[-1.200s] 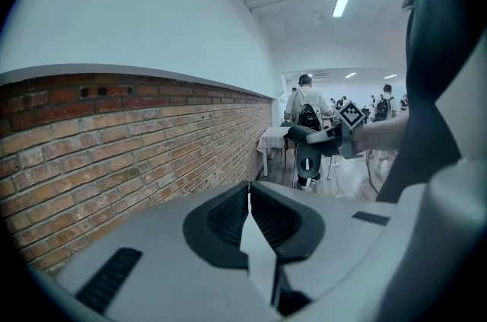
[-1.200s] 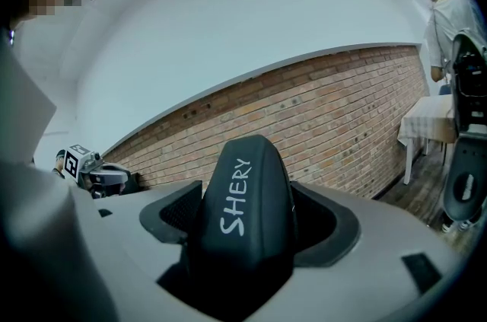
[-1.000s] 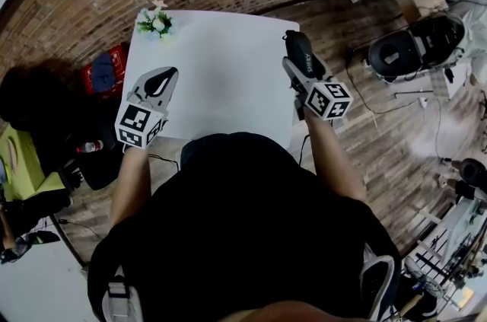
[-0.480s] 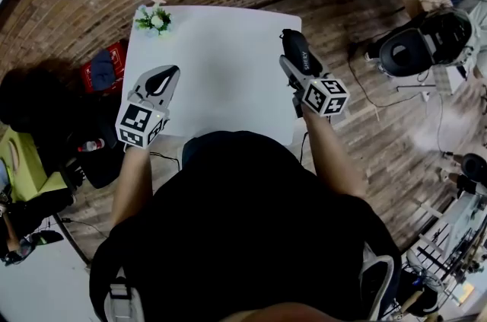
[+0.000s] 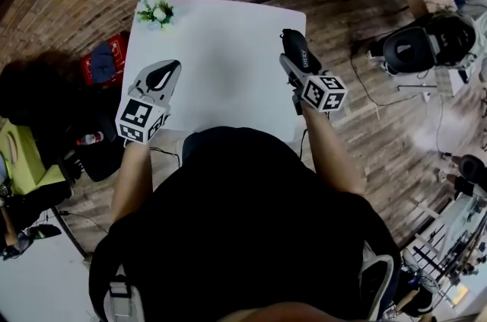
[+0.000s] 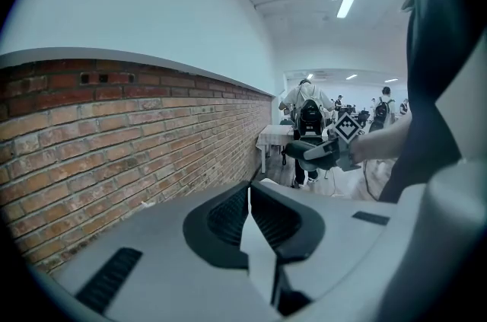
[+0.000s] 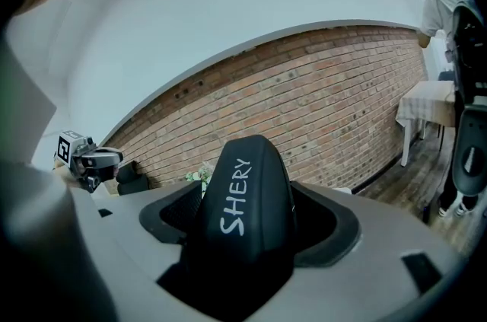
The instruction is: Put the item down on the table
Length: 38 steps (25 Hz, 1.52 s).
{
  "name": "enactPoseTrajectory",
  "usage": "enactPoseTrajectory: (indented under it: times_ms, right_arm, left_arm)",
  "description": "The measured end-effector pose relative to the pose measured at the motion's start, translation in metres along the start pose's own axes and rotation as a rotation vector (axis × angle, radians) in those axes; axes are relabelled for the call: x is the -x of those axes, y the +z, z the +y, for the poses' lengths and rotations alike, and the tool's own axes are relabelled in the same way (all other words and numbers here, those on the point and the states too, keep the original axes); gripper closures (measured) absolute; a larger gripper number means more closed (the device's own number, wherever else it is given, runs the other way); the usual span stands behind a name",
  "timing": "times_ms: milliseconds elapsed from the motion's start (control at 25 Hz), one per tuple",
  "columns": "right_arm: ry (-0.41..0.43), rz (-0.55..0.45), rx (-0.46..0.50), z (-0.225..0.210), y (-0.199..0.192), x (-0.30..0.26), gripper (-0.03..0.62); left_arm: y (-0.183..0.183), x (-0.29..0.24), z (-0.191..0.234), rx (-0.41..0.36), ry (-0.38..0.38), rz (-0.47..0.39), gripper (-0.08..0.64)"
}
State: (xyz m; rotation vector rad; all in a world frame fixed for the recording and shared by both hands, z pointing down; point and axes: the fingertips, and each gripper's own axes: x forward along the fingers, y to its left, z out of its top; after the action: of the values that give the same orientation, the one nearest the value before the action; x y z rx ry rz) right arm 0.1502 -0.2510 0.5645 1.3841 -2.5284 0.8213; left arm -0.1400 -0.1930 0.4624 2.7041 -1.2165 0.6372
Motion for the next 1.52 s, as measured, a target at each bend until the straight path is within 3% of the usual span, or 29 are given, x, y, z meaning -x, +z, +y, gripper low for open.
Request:
enactPoseTrajectory:
  times_ms: [360,1520]
  right_arm:
    - [0.008,0.052,-0.03,-0.004,-0.022,-0.016,0.219]
    - [-0.076,0.235,-0.065,-0.058,-0.116,-0.054,0.219]
  left_arm:
    - [-0.004,0.0,0.003,0.003,0.006,0.009,0.543]
    - [-0.017,-0.016,0.009,0.019,-0.012,0.044,0.543]
